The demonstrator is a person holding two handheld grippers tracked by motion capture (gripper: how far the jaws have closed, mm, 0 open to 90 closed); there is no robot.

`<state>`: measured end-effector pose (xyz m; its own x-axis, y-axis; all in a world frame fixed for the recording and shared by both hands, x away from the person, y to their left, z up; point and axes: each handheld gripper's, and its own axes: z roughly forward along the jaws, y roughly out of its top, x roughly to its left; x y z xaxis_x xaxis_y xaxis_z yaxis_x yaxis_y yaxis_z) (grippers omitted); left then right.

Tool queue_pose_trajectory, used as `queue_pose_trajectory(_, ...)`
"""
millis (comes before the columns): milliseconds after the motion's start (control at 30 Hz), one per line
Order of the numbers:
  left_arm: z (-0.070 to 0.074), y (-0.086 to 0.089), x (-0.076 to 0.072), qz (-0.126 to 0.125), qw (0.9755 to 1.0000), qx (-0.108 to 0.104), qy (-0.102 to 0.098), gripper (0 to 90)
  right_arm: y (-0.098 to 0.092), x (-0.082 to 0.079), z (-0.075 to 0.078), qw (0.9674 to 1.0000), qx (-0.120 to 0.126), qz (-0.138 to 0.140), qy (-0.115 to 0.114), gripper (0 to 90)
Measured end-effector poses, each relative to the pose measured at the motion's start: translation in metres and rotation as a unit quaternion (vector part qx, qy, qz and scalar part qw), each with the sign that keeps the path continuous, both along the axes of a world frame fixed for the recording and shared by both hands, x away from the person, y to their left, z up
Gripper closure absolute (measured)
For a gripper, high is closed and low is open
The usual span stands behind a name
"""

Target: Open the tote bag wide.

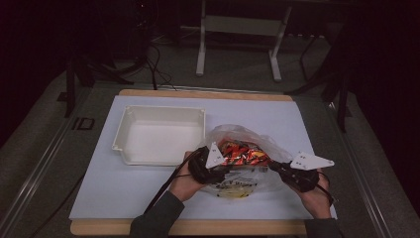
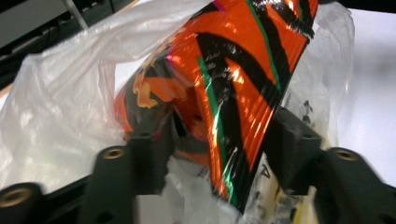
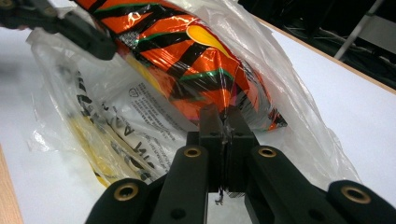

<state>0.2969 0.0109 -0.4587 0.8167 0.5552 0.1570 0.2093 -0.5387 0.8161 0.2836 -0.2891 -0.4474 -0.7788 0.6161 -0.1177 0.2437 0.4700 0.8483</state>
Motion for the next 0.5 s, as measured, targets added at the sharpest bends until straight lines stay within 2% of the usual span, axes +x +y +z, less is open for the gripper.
queue_pose_trajectory(67, 0.0, -0.001, 0.0, -0.001, 1.0, 0.002, -0.003, 60.4, 0.0, 0.0, 0.0, 1.0, -0.002, 0.0, 0.0, 88.8)
queue_pose_trajectory(100, 0.003, -0.001, 0.001, -0.001, 1.0, 0.004, -0.006, 60.4, 0.0, 0.0, 0.0, 1.0, -0.002, 0.001, 0.0, 88.7)
queue_pose_trajectory(133, 0.004, -0.001, 0.002, 0.001, 1.0, 0.002, -0.008, 68.4, 0.0, 0.0, -0.001, 1.0, -0.001, 0.002, 0.0, 87.6)
queue_pose_trajectory(167, 0.005, -0.001, 0.003, -0.002, 1.0, 0.002, -0.004, 70.8, 0.0, 0.0, -0.001, 1.0, 0.0, 0.002, 0.0, 86.9)
queue_pose_trajectory(300, 0.009, 0.0, 0.006, -0.012, 0.9999, -0.001, -0.001, 73.8, -0.001, -0.001, -0.001, 1.0, 0.004, -0.006, -0.002, 81.9)
queue_pose_trajectory(367, 0.011, 0.001, 0.007, -0.017, 0.9998, -0.006, 0.0, 75.5, -0.003, -0.002, -0.004, 0.9998, -0.001, -0.02, 0.002, 76.3)
queue_pose_trajectory(500, 0.015, 0.003, 0.01, -0.024, 0.9995, -0.02, 0.009, 77.6, -0.004, -0.004, -0.013, 0.9994, -0.008, -0.033, 0.011, 73.4)
